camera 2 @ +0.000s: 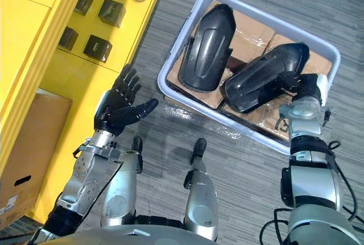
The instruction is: Walk over and take three plastic housings, then place them on the shelf
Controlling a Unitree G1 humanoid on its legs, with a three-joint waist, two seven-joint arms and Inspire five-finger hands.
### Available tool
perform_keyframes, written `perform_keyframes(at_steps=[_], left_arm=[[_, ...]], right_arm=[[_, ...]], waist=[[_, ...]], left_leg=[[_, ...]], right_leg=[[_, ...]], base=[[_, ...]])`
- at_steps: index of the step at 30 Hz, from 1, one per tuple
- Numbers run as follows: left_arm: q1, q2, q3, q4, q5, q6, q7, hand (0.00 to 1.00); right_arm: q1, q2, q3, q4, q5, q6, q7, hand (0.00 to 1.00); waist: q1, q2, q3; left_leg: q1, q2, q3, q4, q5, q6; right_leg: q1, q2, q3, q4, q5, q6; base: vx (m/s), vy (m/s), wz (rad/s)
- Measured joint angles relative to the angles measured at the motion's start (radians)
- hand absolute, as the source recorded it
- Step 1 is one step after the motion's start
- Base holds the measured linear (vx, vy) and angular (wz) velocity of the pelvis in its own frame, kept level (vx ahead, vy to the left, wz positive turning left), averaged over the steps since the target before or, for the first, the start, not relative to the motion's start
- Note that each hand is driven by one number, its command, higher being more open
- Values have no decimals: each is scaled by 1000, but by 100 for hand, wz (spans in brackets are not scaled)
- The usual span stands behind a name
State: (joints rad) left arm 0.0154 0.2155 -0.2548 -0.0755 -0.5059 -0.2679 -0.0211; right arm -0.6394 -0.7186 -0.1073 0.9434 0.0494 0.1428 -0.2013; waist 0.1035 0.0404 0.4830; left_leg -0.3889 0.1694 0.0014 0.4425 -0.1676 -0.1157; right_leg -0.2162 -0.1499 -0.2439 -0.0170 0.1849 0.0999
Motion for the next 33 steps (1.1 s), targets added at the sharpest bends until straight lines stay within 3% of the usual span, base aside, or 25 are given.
perform_keyframes(at_steps=[7, 9, 17, 26, 27, 33], left_arm=[[57, 23, 90, -104, 2, 12, -1, 100], [69, 24, 110, -126, 2, 20, -11, 100], [47, 15, 95, -167, 83, 126, -14, 100], [-176, 47, 92, -94, 34, 237, -52, 100], [-204, 52, 88, -71, 30, 256, -54, 100], [-254, 79, 83, -10, 28, 273, -29, 100]], right_arm=[[158, 108, -45, -180, 5, 45, 26, 0], [201, 159, -62, -226, -8, 56, 14, 0], [349, 286, -71, -543, -236, 102, -75, 0], [374, 287, -65, -561, -324, 89, -135, 0], [374, 287, -64, -561, -350, 88, -134, 100], [374, 288, -37, -558, -353, 53, -131, 100]], waist=[[1, -33, -18], [-2, -48, -49], [-33, -55, -179], [-83, -69, -265], [-85, -69, -265], [-108, -73, -270]], left_leg=[[102, 13, 21, -73, 16, -14], [119, 13, 28, -102, 29, -18], [243, 15, 84, -207, 54, -29], [308, 16, 124, -239, 56, -31], [310, 16, 129, -241, 57, -31], [313, 15, 134, -253, 69, -32]], right_leg=[[63, 11, 5, -8, -11, -13], [66, 12, 6, -18, -11, -13], [122, 12, 30, -39, -12, -11], [158, 13, 60, -59, -10, -5], [157, 14, 64, -59, -10, -4], [149, 13, 70, -59, -5, 0]], base=[[21, -14, -5], [37, -19, -2], [42, -6, -13], [-13, 5, -12], [-24, -1, -10], [-2, 0, -2]])
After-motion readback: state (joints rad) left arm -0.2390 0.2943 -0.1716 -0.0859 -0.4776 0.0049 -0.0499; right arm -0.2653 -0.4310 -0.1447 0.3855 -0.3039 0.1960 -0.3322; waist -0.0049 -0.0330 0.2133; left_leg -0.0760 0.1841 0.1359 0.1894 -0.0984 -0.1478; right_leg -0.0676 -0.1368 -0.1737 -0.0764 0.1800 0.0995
